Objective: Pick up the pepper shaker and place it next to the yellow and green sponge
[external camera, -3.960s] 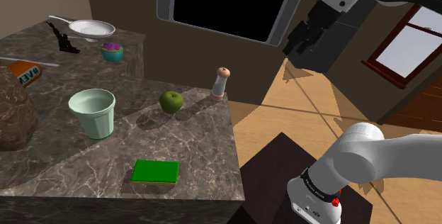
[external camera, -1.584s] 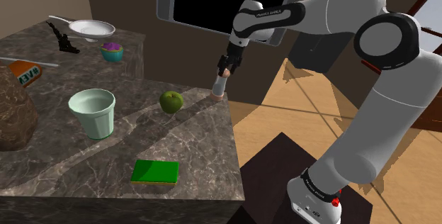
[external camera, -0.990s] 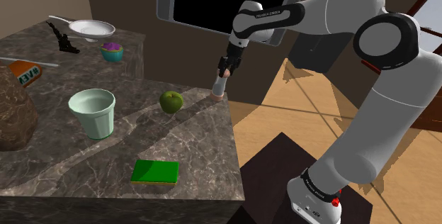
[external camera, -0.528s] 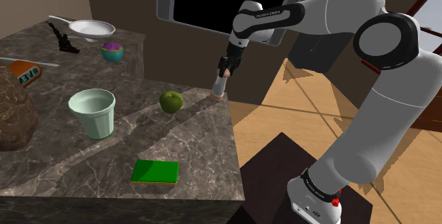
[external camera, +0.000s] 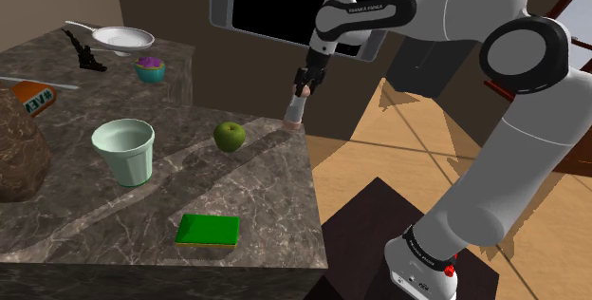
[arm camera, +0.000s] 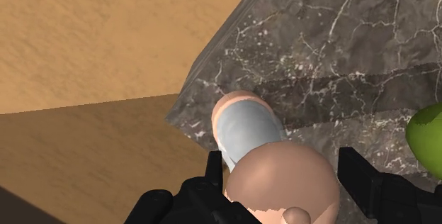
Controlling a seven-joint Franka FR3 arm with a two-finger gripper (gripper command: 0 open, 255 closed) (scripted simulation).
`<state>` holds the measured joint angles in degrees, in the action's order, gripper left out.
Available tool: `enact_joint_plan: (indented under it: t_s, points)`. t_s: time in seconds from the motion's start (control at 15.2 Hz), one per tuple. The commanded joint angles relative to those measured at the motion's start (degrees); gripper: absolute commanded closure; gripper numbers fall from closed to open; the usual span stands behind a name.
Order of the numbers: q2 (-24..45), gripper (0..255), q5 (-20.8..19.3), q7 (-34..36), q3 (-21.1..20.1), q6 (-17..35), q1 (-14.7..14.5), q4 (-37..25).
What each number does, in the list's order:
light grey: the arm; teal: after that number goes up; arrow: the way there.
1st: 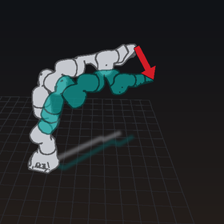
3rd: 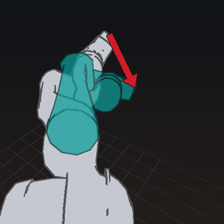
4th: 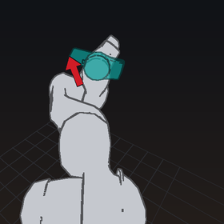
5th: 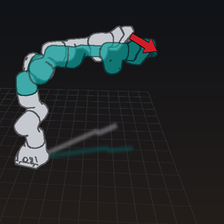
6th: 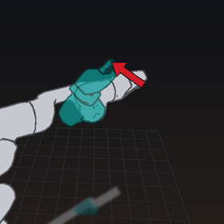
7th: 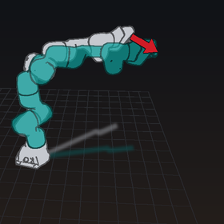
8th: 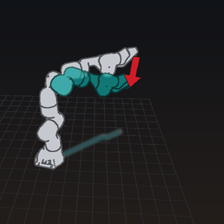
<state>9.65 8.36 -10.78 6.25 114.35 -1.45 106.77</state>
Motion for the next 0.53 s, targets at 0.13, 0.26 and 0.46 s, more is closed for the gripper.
enact_joint_plan:
  t_s: [0.13, 0.26, 0.46]
  points:
    - [-0.8, 255, -0.3, 0.4, 0.1, -2.9, 0.1, -2.1]
    - [-1.2, 255, -0.4, 0.5, 0.1, -4.4, 0.1, -3.2]
    - [-1.6, 255, -0.5, 0.8, 0.1, -6.6, 0.1, -5.0]
